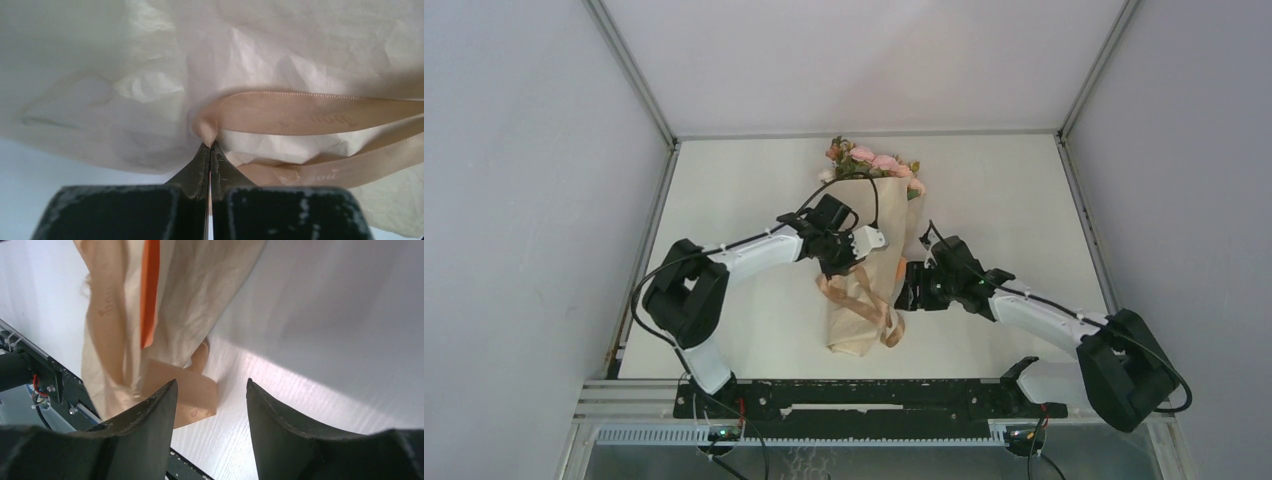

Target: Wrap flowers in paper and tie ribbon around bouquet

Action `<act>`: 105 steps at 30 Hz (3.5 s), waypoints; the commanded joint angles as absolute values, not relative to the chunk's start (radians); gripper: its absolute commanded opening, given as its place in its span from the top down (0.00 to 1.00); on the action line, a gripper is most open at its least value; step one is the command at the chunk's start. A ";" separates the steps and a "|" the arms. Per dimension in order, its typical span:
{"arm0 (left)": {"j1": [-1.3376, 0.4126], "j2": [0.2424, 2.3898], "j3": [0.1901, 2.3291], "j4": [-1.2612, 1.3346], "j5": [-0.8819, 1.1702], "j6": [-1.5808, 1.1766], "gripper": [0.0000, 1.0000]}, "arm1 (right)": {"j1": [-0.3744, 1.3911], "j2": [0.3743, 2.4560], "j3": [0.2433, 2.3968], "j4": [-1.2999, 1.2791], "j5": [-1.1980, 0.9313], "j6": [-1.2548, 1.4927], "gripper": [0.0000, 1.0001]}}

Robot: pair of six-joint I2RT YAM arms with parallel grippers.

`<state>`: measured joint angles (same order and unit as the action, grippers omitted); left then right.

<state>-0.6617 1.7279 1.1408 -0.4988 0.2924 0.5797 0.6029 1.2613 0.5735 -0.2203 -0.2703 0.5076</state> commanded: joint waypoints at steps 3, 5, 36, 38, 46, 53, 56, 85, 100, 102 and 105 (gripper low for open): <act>-0.723 1.799 1.272 -0.482 0.279 0.561 1.00 | 0.595 1.113 0.565 -0.331 -0.213 0.520 0.38; -0.724 1.812 1.278 -0.484 0.273 0.556 1.00 | 0.615 1.080 0.542 -0.344 -0.213 0.549 0.37; -0.725 1.816 1.262 -0.483 0.252 0.587 1.00 | 0.945 0.735 0.193 -0.041 -0.118 0.589 0.36; -0.725 1.819 1.267 -0.486 0.254 0.588 1.00 | 0.946 0.712 0.133 0.082 -0.119 0.562 0.35; -0.725 1.819 1.277 -0.496 0.253 0.584 1.00 | 0.938 0.759 0.030 0.414 -0.139 0.487 0.36; -0.725 1.813 1.284 -0.498 0.250 0.587 1.00 | 0.937 0.926 0.059 0.453 -0.157 0.465 0.37; -0.724 1.815 1.287 -0.505 0.247 0.588 1.00 | 0.937 0.991 0.093 0.494 -0.175 0.440 0.38; -0.704 1.844 1.260 -0.430 0.247 0.452 1.00 | 0.530 0.986 0.467 0.301 -0.475 0.647 1.00; -0.683 1.778 1.250 -0.429 0.277 0.384 1.00 | 0.433 1.521 0.657 0.376 -0.409 0.700 1.00; -0.683 1.740 1.245 -0.439 0.266 0.381 1.00 | 0.432 1.576 0.679 0.373 -0.440 0.694 1.00; -0.685 1.659 1.238 -0.471 0.284 0.397 1.00 | 0.431 1.636 0.711 0.351 -0.453 0.674 1.00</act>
<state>-0.6888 1.8050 1.2316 -0.4553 0.2489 0.4011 0.4313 1.5993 0.6399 0.3111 -0.4194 0.6857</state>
